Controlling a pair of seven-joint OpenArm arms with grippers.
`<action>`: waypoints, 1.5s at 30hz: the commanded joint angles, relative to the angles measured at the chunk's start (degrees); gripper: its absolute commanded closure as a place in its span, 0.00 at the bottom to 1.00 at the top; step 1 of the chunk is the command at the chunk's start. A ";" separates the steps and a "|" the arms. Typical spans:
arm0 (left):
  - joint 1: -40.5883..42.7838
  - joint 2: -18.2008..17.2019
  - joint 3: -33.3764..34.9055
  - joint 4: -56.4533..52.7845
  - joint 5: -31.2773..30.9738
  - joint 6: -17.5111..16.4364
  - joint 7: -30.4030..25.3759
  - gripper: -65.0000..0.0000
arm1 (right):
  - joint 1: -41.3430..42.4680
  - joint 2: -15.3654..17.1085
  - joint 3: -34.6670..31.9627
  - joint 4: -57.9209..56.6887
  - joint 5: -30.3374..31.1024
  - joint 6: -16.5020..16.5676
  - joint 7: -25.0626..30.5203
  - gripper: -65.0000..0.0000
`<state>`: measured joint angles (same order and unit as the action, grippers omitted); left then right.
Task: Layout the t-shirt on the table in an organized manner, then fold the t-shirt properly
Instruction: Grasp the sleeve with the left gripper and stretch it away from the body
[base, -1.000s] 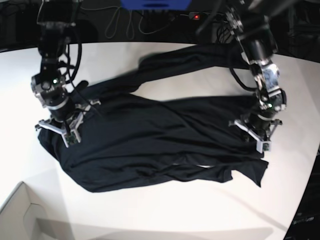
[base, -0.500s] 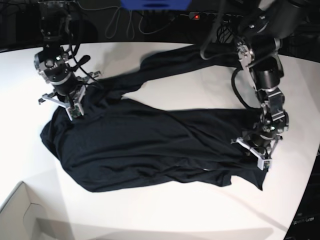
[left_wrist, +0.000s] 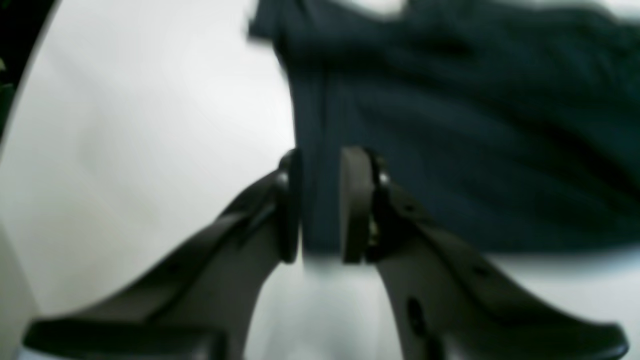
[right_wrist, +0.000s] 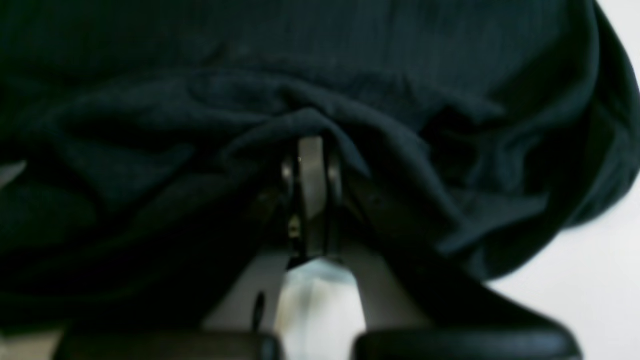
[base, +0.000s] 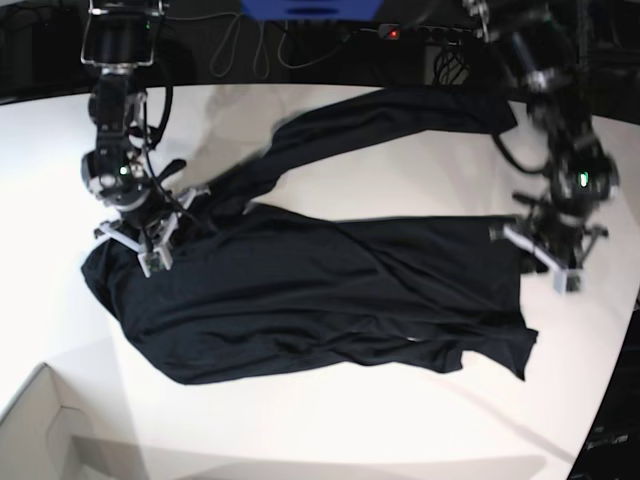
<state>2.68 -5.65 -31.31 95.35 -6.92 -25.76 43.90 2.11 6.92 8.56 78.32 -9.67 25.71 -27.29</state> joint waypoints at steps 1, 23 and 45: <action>2.64 0.51 -0.03 3.42 -1.39 0.22 1.16 0.79 | 1.36 0.34 0.10 -1.01 -0.57 0.09 -1.15 1.00; 27.78 6.22 1.20 13.44 -7.19 0.22 4.50 0.79 | 4.26 -1.16 0.01 -3.82 -0.57 0.09 -1.15 1.00; 14.60 -2.39 0.58 -8.19 -7.10 0.22 3.79 0.80 | 4.00 -0.81 0.45 -3.73 -0.75 0.09 -1.68 1.00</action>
<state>16.38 -7.49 -30.33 87.92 -18.39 -27.49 42.65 5.98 5.72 8.95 74.30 -9.43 25.50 -26.89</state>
